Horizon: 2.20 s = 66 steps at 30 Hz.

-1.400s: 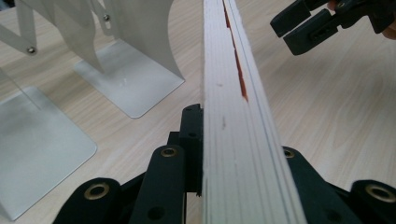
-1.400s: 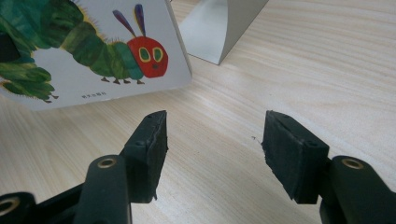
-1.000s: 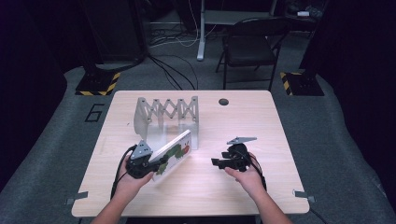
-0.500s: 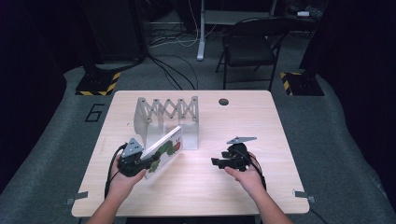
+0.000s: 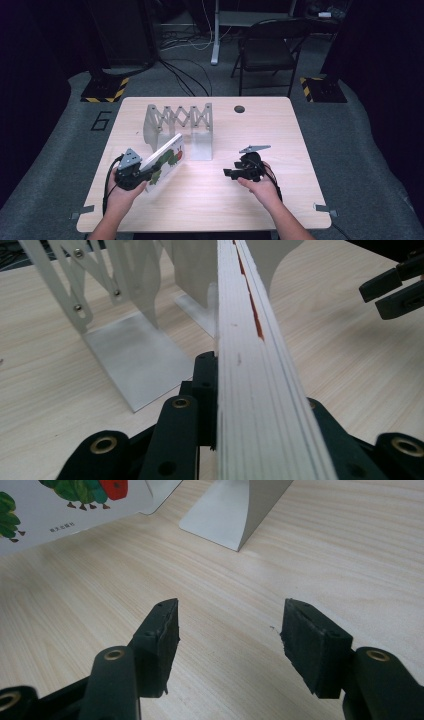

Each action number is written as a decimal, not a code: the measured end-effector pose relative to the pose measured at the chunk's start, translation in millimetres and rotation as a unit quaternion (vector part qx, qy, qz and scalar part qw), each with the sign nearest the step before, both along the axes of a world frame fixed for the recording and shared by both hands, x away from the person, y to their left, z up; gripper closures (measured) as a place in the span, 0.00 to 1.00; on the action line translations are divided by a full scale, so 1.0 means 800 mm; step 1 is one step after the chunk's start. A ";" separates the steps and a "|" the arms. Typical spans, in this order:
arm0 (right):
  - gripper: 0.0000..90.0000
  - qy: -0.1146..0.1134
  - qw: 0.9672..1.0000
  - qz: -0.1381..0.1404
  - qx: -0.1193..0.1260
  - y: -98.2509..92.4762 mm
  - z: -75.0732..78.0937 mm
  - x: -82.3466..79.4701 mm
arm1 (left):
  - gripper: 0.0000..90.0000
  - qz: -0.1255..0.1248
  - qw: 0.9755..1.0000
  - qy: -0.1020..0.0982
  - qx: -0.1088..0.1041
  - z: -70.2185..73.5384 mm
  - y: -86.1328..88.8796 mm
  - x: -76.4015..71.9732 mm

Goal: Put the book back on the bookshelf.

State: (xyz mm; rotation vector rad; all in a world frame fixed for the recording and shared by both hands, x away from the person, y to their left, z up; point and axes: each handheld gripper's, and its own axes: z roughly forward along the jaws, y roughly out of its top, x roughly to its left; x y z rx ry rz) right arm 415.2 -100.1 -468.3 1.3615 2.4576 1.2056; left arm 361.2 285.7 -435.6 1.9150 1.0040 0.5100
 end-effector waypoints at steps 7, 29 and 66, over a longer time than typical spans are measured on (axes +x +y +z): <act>0.44 -0.004 1.000 0.005 -0.001 0.004 -0.002 0.005 | 0.84 0.029 1.000 -0.001 -0.011 0.000 0.015 -0.003; 0.44 -0.004 1.000 0.011 -0.002 0.005 -0.002 0.008 | 0.84 0.067 0.998 -0.005 -0.013 -0.002 0.038 -0.005; 0.44 0.000 1.000 0.009 -0.005 0.007 -0.005 0.007 | 0.84 0.159 0.987 -0.014 0.001 -0.001 -0.002 0.013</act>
